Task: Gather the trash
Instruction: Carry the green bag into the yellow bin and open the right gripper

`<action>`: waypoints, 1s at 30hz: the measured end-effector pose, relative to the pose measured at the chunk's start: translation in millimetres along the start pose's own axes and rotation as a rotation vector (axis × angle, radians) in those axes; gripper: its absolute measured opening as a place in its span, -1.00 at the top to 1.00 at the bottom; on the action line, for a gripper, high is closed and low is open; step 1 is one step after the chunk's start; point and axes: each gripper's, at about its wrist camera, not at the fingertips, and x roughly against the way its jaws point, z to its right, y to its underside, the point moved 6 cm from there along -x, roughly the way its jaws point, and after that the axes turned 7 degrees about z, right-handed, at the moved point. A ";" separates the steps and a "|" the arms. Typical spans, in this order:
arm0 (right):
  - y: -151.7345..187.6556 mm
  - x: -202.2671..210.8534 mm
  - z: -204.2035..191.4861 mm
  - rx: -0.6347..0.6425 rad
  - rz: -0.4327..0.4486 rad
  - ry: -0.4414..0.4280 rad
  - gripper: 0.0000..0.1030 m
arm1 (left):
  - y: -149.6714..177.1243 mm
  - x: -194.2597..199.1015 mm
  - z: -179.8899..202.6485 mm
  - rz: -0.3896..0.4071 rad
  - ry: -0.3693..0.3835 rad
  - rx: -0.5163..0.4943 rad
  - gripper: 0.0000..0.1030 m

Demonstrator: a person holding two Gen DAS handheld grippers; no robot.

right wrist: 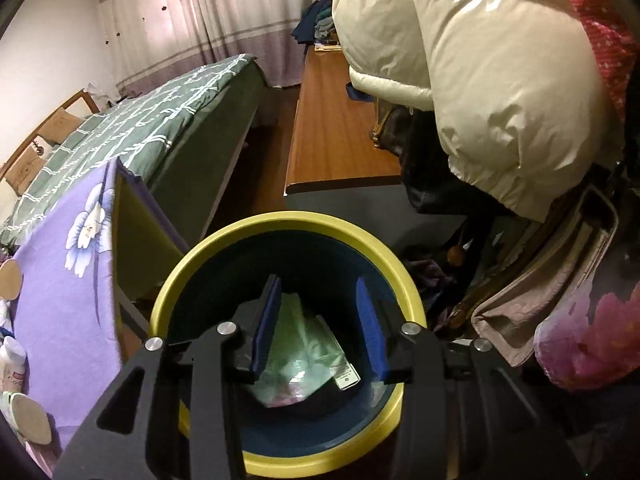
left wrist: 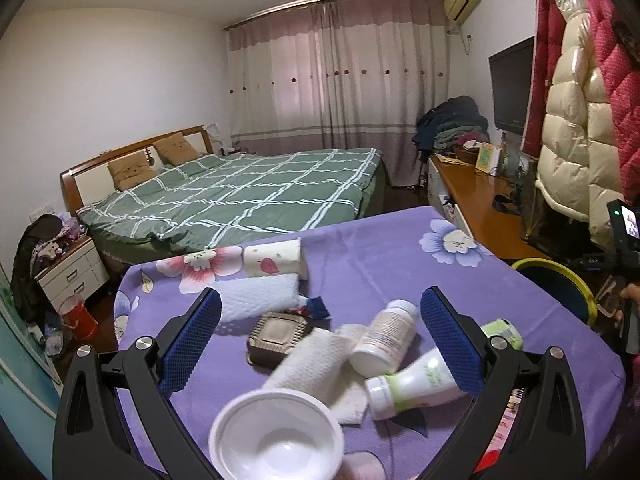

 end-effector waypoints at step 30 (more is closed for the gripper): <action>4.1 37.1 -11.6 0.085 0.043 -0.128 0.01 | 109.9 23.8 121.2 -0.389 0.414 -0.035 -0.89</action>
